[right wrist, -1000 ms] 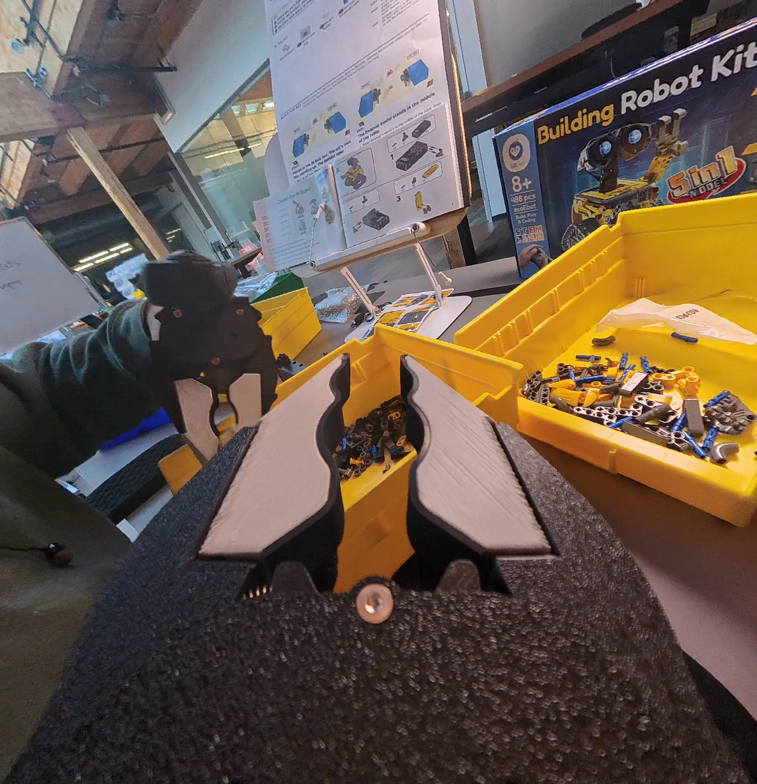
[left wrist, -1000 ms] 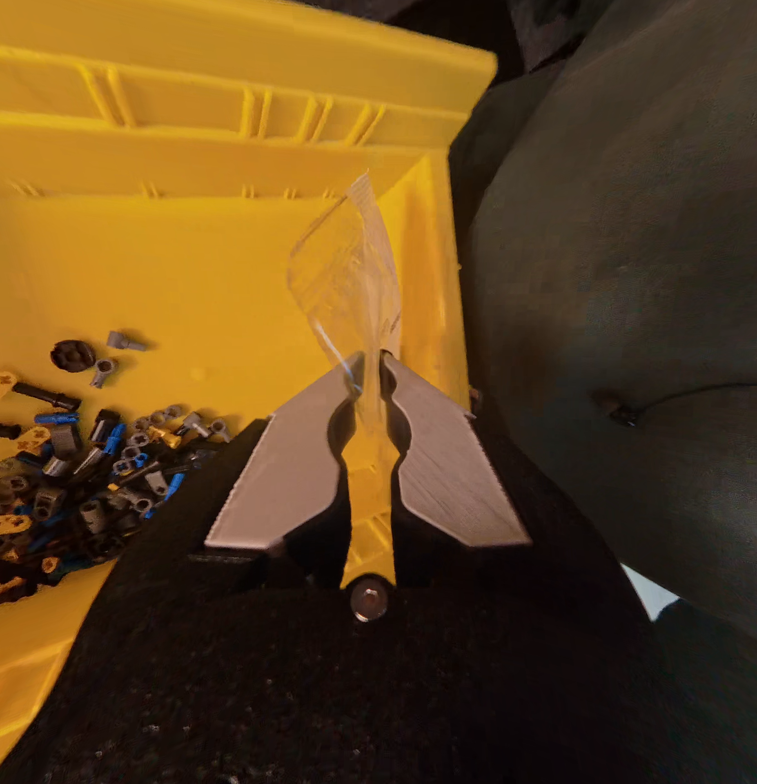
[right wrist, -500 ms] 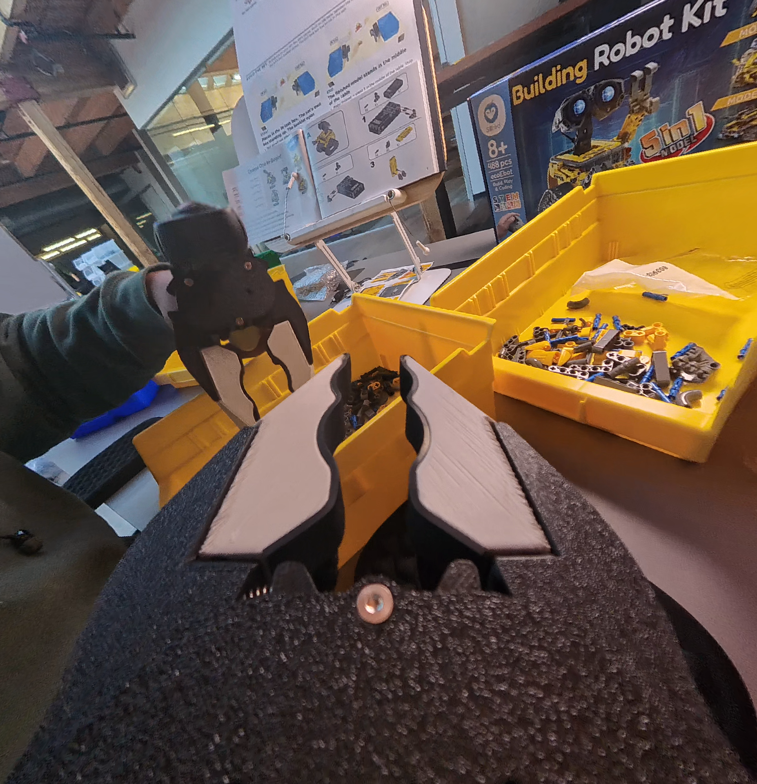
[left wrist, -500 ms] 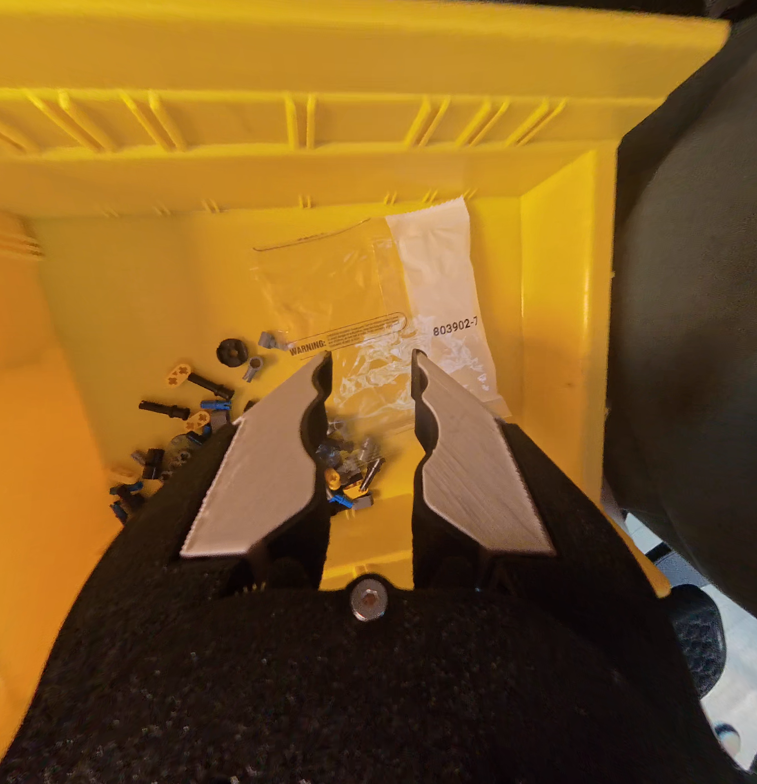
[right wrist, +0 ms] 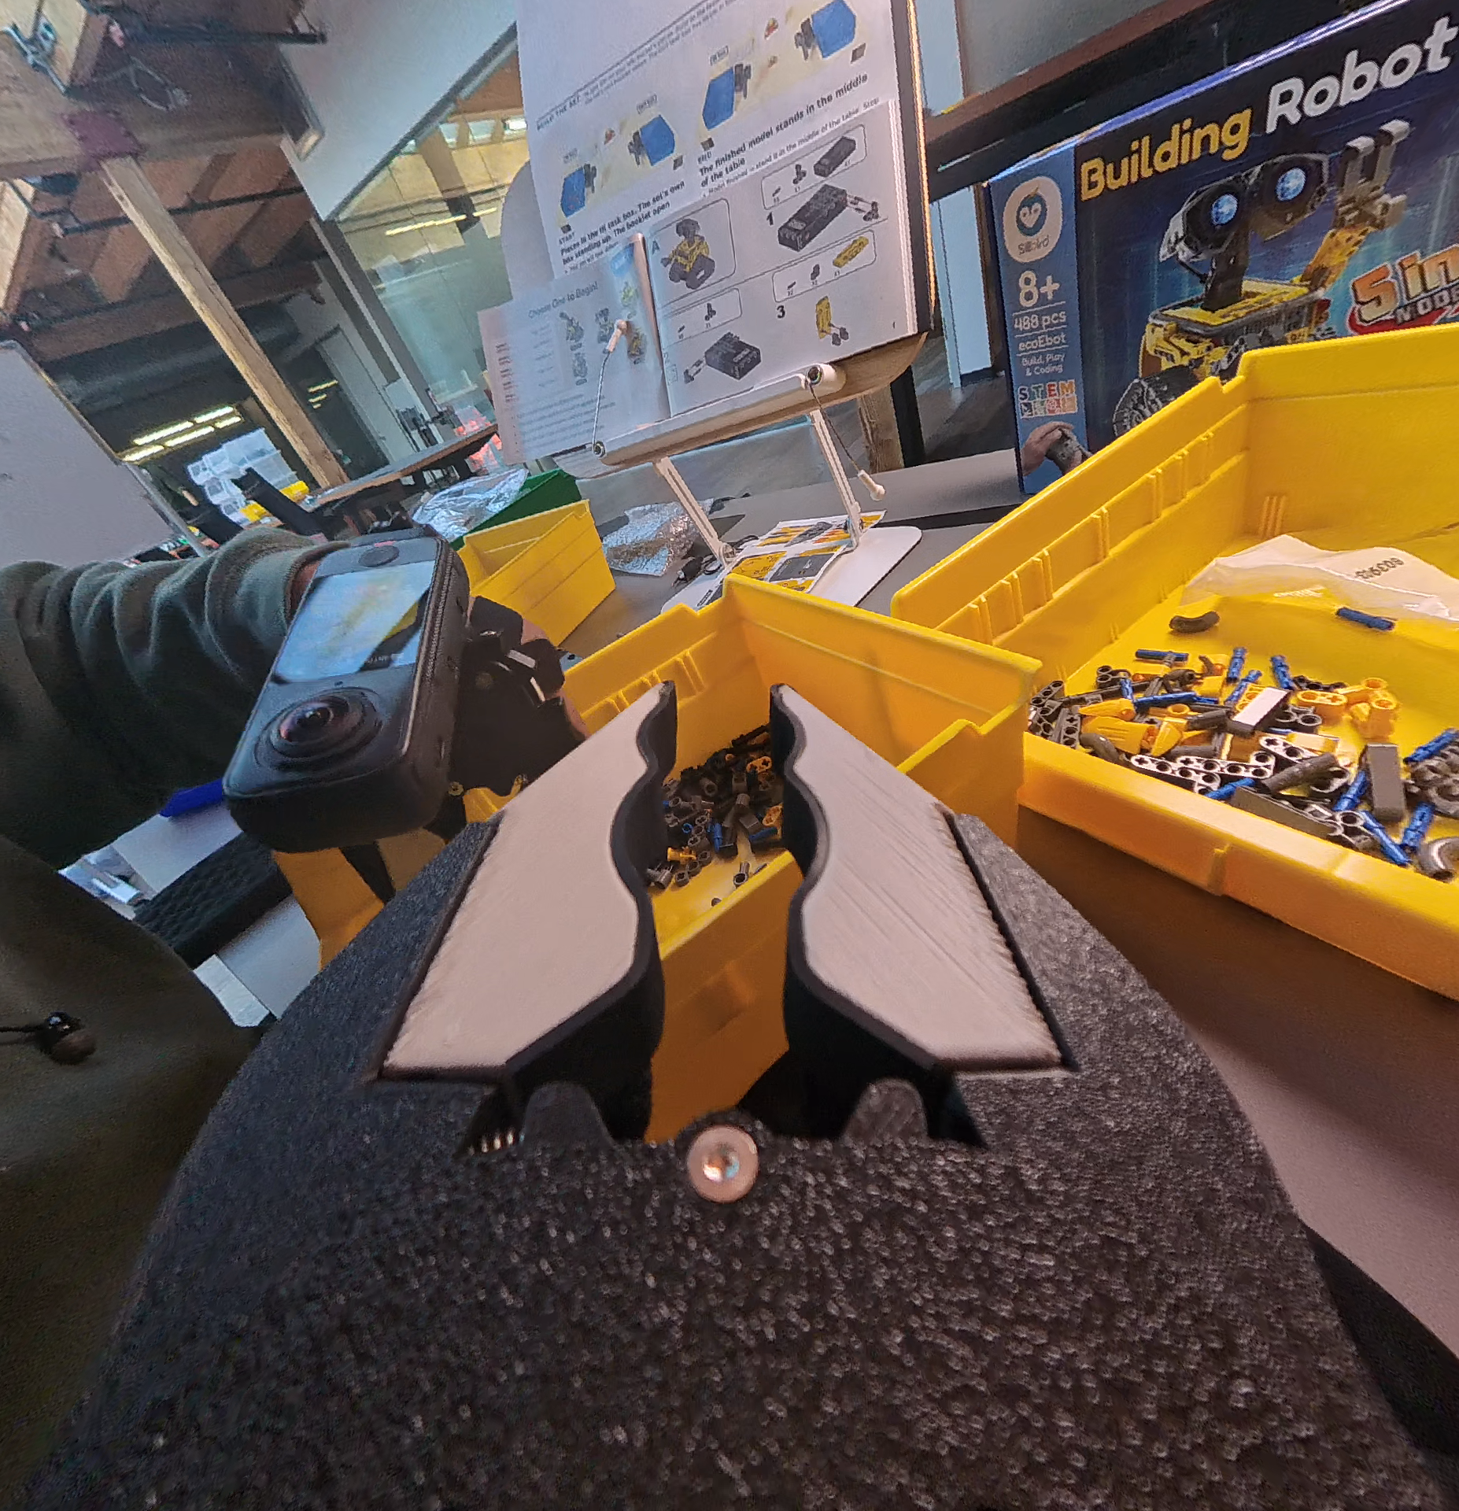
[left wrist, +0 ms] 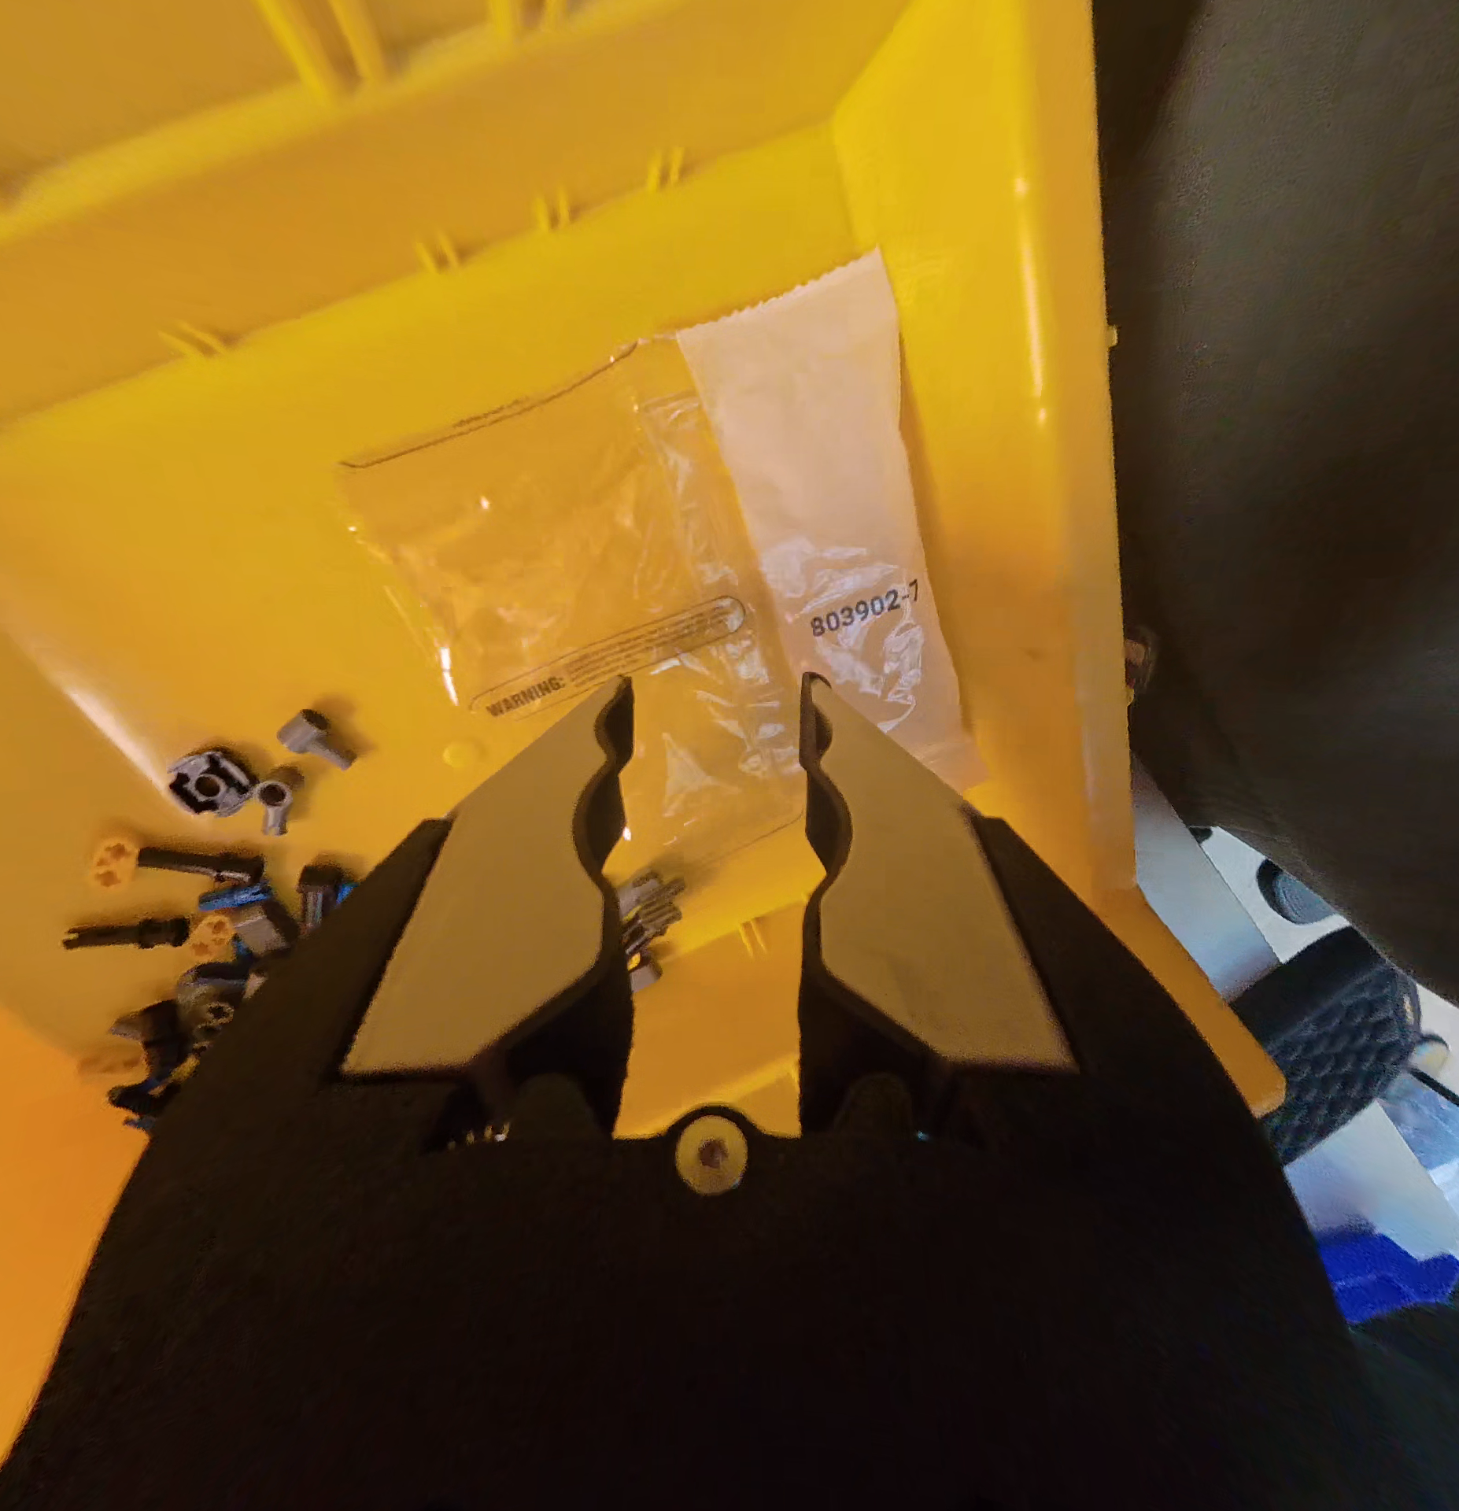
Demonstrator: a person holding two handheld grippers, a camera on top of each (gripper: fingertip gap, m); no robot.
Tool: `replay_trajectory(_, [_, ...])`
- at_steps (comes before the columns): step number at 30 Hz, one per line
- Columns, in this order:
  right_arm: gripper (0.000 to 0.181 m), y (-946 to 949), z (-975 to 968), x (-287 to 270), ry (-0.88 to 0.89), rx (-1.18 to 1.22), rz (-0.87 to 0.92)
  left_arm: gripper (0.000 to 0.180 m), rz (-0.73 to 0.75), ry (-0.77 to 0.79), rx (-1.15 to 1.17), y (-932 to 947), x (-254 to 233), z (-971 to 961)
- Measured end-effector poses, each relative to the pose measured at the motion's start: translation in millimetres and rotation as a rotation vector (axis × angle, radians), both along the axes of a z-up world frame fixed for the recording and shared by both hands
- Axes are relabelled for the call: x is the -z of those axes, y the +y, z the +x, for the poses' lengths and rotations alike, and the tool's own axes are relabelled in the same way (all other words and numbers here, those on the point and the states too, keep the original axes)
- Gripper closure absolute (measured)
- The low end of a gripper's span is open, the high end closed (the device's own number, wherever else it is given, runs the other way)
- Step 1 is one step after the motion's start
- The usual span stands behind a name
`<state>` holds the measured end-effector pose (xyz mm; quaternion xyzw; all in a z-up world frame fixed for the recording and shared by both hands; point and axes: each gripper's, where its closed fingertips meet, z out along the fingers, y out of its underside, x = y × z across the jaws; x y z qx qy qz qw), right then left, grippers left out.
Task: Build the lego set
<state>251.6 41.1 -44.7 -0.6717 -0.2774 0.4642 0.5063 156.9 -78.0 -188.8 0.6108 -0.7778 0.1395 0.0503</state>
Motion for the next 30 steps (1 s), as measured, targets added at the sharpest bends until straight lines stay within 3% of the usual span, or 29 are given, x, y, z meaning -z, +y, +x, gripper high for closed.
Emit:
replay_trajectory(3, [0.161,0,3,-1,-0.018,0.023,0.024,0.139,0.038,-0.136,-0.092,15,-23,9])
replay_trajectory(9, [0.161,13,46,-3,-0.043,0.207,0.071,0.138,0.156,-0.667,-0.437,56,-115,5])
replay_trajectory(13, [0.161,17,74,4,-0.074,0.323,0.071,0.134,0.262,-0.889,-0.690,70,-137,-40])
replay_trajectory(19, [0.154,0,77,29,-0.195,0.341,0.089,0.126,0.330,-1.075,-0.984,39,-127,-108])
replay_trajectory(24, [0.123,-68,41,37,-0.172,0.028,-0.014,0.124,0.386,-1.123,-1.126,-8,-116,-142])
replay_trajectory(26, [0.110,-91,35,37,-0.256,-0.059,0.023,0.123,0.364,-1.169,-1.157,-27,-114,-139])
replay_trajectory(28, [0.110,-108,28,33,-0.351,-0.132,0.099,0.121,0.302,-1.210,-1.166,-41,-111,-125])
replay_trajectory(30, [0.105,-124,20,42,-0.436,-0.212,0.057,0.119,0.267,-1.229,-1.143,-50,-109,-103])
